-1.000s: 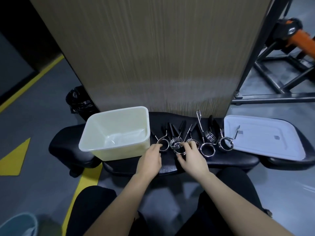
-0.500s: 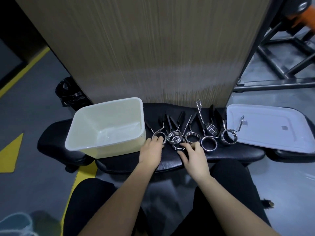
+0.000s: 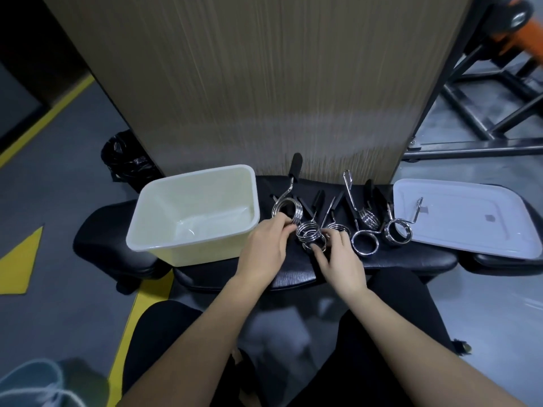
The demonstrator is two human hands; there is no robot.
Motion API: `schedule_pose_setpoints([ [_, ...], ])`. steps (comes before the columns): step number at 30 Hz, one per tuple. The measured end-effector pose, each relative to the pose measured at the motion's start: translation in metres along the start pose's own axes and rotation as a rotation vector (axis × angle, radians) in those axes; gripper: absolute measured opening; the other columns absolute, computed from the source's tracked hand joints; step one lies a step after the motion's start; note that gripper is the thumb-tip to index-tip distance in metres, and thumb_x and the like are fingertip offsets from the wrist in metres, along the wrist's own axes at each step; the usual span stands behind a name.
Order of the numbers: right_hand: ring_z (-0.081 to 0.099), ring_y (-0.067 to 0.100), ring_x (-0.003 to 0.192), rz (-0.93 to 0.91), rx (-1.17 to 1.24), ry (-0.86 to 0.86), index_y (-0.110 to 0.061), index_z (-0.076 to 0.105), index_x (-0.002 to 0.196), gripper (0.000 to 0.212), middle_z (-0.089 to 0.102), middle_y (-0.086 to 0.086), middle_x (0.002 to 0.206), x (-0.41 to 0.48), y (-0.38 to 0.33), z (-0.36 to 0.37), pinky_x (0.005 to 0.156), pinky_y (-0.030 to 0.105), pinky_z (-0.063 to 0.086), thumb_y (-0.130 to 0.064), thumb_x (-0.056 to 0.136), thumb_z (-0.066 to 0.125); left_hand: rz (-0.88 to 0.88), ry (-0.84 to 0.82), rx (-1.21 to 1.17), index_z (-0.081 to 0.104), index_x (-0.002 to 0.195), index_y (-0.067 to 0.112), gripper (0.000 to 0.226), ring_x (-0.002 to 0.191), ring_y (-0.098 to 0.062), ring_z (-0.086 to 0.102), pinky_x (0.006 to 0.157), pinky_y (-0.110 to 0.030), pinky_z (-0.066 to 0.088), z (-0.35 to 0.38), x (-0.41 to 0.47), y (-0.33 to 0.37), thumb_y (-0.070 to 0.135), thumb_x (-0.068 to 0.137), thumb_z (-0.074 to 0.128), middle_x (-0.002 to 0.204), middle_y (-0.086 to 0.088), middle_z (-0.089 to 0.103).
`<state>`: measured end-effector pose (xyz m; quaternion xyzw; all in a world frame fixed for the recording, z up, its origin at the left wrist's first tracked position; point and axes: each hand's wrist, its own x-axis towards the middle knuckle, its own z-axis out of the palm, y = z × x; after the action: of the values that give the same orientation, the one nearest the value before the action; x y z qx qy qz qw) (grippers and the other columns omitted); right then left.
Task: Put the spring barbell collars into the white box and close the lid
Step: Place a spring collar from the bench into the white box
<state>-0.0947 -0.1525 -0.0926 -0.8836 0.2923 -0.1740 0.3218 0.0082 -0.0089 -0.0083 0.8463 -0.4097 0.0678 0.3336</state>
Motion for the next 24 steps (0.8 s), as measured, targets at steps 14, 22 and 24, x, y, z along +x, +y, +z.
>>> schedule_pose_setpoints([
  [14,0.057,0.031,0.099,0.035,-0.341,-0.144,-0.025,0.06,0.111,0.026,0.043,0.006,0.107,0.022,-0.034,-0.001,0.066,0.04,0.051,-0.046,0.097,0.051,-0.126,0.003,0.331,0.054,0.092,0.022,0.015,0.079,-0.026,0.06,0.065,-0.042,0.051,-0.116,0.012,-0.063,0.036,0.099,0.054,0.082,0.001,0.067],
  [22,0.056,0.03,0.102,0.001,-0.395,-0.152,-0.025,0.063,0.107,0.029,0.048,0.005,0.103,0.03,-0.03,0.002,0.068,0.039,0.05,-0.049,0.095,0.052,-0.274,-0.211,0.392,0.057,0.092,0.026,0.018,0.08,-0.033,0.063,0.067,-0.041,0.053,-0.127,0.009,-0.085,0.043,0.095,0.057,0.081,-0.002,0.069],
  [24,0.056,0.029,0.102,-0.002,-0.398,-0.16,-0.026,0.063,0.107,0.029,0.047,0.003,0.101,0.031,-0.029,0.001,0.067,0.037,0.049,-0.05,0.095,0.052,-0.298,-0.242,0.427,0.059,0.092,0.023,0.018,0.081,-0.033,0.061,0.065,-0.037,0.048,-0.125,0.018,-0.081,0.041,0.095,0.059,0.083,-0.004,0.067],
])
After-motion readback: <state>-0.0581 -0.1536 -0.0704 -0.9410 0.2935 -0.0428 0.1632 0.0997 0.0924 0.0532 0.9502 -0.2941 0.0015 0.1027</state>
